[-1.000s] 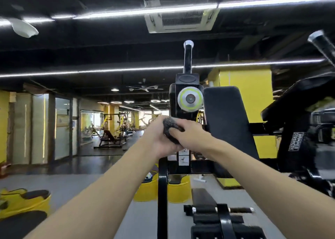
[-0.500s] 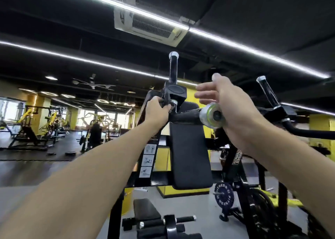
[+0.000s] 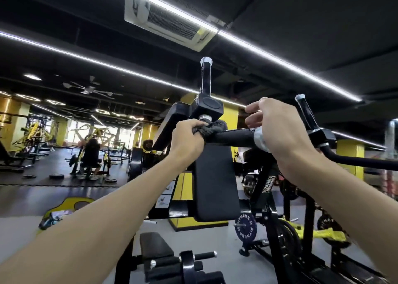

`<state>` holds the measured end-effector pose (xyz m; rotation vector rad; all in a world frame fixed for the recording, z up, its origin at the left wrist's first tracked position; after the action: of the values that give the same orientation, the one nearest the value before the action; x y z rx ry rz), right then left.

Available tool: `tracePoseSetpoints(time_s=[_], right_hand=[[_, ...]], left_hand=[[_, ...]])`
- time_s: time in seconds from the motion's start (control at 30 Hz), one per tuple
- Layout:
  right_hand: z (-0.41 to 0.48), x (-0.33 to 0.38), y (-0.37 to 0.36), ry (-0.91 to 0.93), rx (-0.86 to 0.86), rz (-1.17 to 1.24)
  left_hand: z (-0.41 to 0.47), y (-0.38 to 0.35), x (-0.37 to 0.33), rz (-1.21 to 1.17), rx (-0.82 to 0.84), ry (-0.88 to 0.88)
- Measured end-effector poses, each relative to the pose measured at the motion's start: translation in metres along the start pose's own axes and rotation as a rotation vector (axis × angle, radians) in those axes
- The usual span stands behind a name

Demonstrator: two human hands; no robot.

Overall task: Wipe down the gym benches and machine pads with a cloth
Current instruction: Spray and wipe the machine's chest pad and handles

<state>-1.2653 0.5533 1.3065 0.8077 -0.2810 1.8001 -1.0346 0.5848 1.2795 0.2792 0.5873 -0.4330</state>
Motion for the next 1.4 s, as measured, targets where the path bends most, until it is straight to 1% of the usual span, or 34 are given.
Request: tracePoseSetpoints(time_s=[0.13, 0.23, 0.4, 0.57, 0.7, 0.87, 0.93, 1.07, 1.1, 1.17, 1.23, 1.3, 1.4], right_hand=[[-0.005, 0.004, 0.0, 0.024, -0.003, -0.031], [-0.007, 0.006, 0.0, 0.008, -0.002, -0.044], [-0.013, 0.006, -0.003, -0.032, 0.007, -0.046], [-0.014, 0.012, -0.003, -0.003, 0.022, -0.092], [-0.02, 0.01, -0.005, -0.069, 0.052, -0.02], [-0.021, 0.011, -0.005, -0.074, 0.053, 0.021], [-0.021, 0.012, -0.005, -0.065, 0.056, 0.039], [-0.017, 0.013, -0.003, -0.001, 0.053, 0.031], [-0.015, 0.013, -0.003, 0.016, 0.057, 0.035], [-0.014, 0.012, -0.001, 0.024, 0.037, 0.047], [-0.016, 0.014, 0.001, 0.036, 0.019, 0.064], [-0.015, 0.015, 0.001, 0.06, 0.024, 0.091], [-0.013, 0.014, -0.002, 0.069, 0.037, 0.137]], left_hand=[[0.003, 0.003, 0.001, -0.066, -0.075, 0.102], [-0.009, -0.004, -0.003, -0.056, -0.083, 0.122], [-0.03, -0.003, -0.007, -0.21, -0.108, 0.159], [-0.055, -0.008, -0.026, -0.343, -0.114, 0.144], [-0.075, -0.009, -0.047, -0.379, -0.133, 0.123], [-0.1, -0.008, -0.077, -0.441, -0.15, 0.091], [-0.11, -0.007, -0.089, -0.468, -0.128, 0.068], [-0.114, -0.003, -0.11, -0.549, -0.002, -0.048], [-0.104, 0.003, -0.105, -0.552, -0.009, -0.052], [-0.073, 0.02, -0.079, -0.548, -0.099, 0.013], [-0.041, 0.035, -0.042, -0.456, -0.196, 0.097], [-0.018, 0.034, -0.008, -0.343, -0.198, 0.176], [0.001, 0.012, 0.027, -0.302, -0.149, 0.265]])
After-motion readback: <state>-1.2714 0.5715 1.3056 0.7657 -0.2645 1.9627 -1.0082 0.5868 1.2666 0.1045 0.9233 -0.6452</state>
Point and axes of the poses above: each hand's wrist, its own z-axis towards the middle knuckle, its own y-axis out of the back of the hand, x = y × z, the point moved 10 cm from there along z, towards the middle knuckle, and after that the axes turned 7 degrees about x, right-handed, at the moved point
